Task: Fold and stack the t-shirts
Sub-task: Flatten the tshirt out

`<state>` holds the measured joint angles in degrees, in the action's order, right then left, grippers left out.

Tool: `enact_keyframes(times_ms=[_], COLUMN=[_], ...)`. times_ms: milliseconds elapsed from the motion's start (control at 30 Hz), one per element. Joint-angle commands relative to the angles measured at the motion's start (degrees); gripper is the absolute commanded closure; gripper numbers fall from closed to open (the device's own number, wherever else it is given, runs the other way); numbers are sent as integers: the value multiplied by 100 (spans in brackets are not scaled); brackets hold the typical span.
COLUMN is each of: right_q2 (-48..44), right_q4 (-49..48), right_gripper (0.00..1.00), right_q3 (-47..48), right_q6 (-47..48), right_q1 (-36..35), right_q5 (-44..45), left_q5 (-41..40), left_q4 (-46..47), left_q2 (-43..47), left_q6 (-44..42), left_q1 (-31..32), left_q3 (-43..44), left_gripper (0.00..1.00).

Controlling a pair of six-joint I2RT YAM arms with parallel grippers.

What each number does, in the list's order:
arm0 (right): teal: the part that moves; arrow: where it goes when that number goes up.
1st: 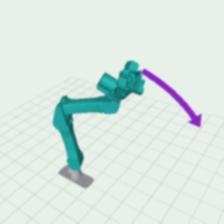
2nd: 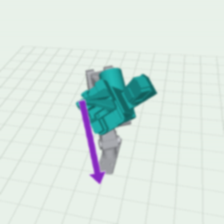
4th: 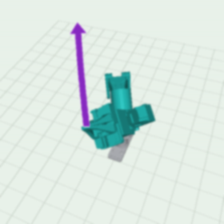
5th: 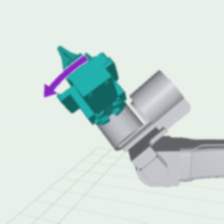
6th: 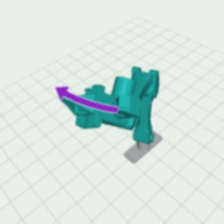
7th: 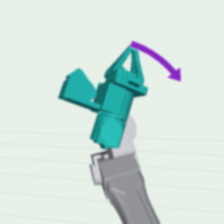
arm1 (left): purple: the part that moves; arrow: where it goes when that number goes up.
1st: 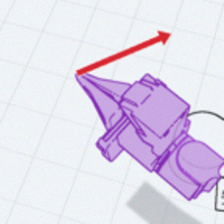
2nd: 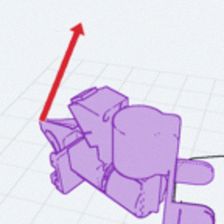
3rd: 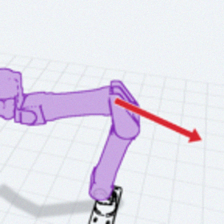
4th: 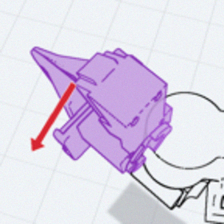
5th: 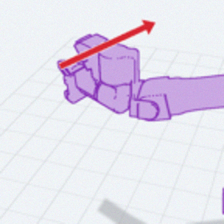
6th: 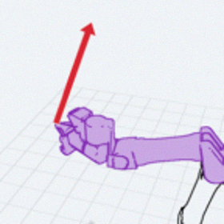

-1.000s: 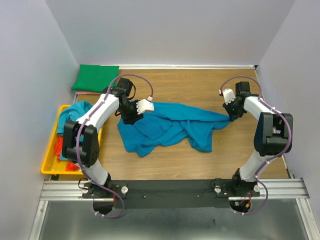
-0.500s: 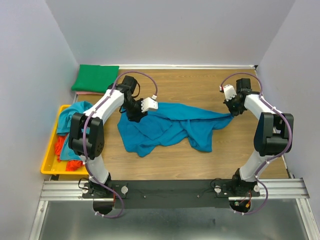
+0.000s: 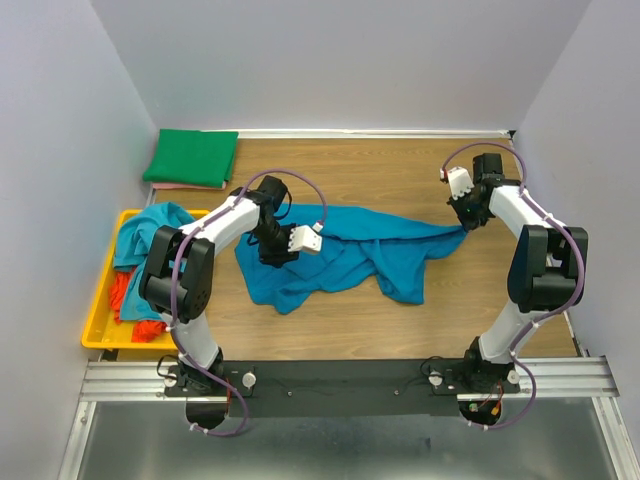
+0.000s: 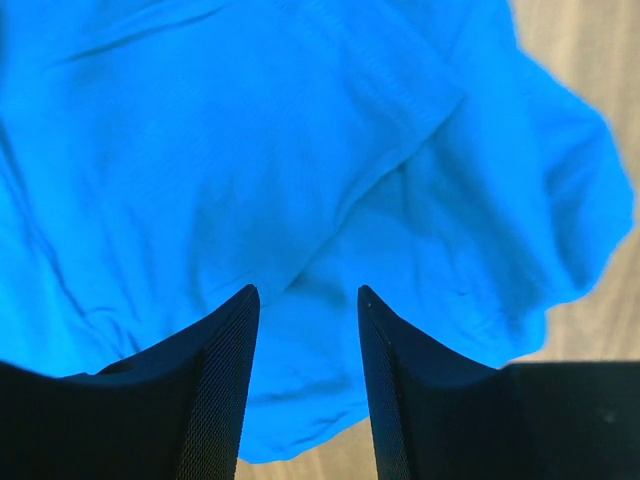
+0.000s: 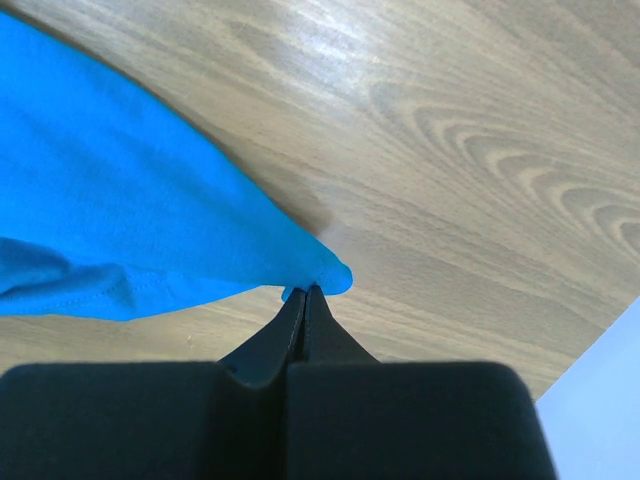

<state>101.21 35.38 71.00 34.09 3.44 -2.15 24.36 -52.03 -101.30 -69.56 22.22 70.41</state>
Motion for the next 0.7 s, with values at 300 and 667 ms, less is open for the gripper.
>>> enact_keyframes(times_ms=[300,667], right_q2=[22,48], right_q4=[198,215], right_gripper=[99,100], right_q3=[142,124], right_q6=[-34,-42], right_q1=[-10,-10], right_q5=[75,101], left_q5=[-55,262], left_q4=[282,17], left_q2=[136,180], left_q6=[-506,-594], left_q1=[-16,397], left_q3=[-10,-159], left_gripper=[47,47])
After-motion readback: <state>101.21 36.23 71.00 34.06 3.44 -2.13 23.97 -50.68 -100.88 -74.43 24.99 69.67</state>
